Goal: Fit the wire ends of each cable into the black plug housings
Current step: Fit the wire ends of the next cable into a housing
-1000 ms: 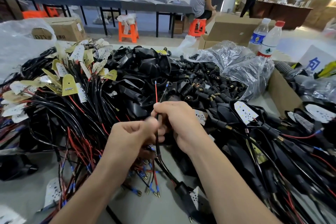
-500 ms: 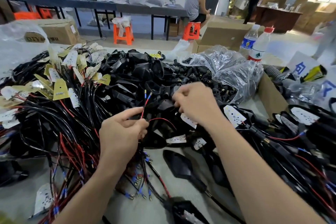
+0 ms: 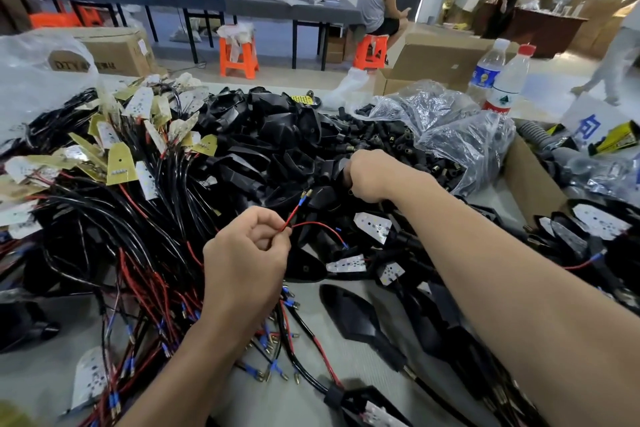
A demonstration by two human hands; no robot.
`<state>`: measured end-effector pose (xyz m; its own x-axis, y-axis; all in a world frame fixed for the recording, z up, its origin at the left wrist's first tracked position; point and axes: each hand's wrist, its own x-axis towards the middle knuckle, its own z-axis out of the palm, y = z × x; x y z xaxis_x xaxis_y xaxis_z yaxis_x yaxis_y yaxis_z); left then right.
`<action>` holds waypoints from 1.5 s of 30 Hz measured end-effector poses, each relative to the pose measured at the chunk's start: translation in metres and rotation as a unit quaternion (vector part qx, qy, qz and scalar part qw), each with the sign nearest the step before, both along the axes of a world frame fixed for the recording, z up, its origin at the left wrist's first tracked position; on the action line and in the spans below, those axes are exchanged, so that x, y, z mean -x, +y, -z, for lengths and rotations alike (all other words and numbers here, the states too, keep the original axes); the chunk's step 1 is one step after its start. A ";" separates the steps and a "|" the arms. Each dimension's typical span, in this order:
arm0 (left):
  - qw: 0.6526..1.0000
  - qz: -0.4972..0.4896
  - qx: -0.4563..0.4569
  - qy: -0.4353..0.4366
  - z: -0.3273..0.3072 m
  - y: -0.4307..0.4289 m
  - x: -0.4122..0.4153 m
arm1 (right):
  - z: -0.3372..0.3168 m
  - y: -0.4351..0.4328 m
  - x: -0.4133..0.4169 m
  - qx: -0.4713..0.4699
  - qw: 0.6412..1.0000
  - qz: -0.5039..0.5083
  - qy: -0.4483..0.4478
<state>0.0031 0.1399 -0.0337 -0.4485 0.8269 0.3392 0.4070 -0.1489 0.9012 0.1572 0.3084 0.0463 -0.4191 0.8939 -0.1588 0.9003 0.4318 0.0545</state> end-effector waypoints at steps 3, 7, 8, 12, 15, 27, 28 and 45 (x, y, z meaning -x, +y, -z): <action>1.000 0.002 0.005 -0.008 -0.002 -0.001 0.001 | -0.002 0.003 -0.007 0.035 0.998 0.021 0.048; 1.000 0.000 -0.007 -0.016 -0.005 -0.004 0.001 | 0.004 0.001 -0.016 0.035 0.986 0.069 0.148; 1.000 0.000 -0.008 -0.016 -0.005 -0.005 0.001 | 0.007 0.000 -0.015 0.016 0.979 0.086 0.186; 1.000 -0.012 -0.015 0.010 -0.006 -0.007 0.001 | 0.002 -0.018 -0.008 -0.107 0.869 0.181 0.448; 0.998 -0.022 -0.029 0.043 -0.005 -0.007 0.002 | -0.008 -0.055 0.004 0.017 0.647 0.204 0.734; 0.990 -0.025 -0.053 0.129 -0.003 -0.010 -0.004 | 0.042 -0.126 0.025 0.223 0.440 0.195 0.848; 0.990 -0.020 -0.052 0.130 -0.004 -0.010 -0.005 | 0.042 -0.126 0.023 0.233 0.435 0.197 0.847; 0.968 -0.063 -0.087 0.228 -0.008 -0.015 -0.001 | 0.051 -0.120 0.010 0.224 0.405 0.211 0.861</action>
<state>0.0041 0.1253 -0.0256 -0.3135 0.6885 0.6540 0.7808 -0.2050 0.5901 0.1469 0.1880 -0.0046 -0.0782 0.9867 -0.1425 -0.5644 -0.1616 -0.8096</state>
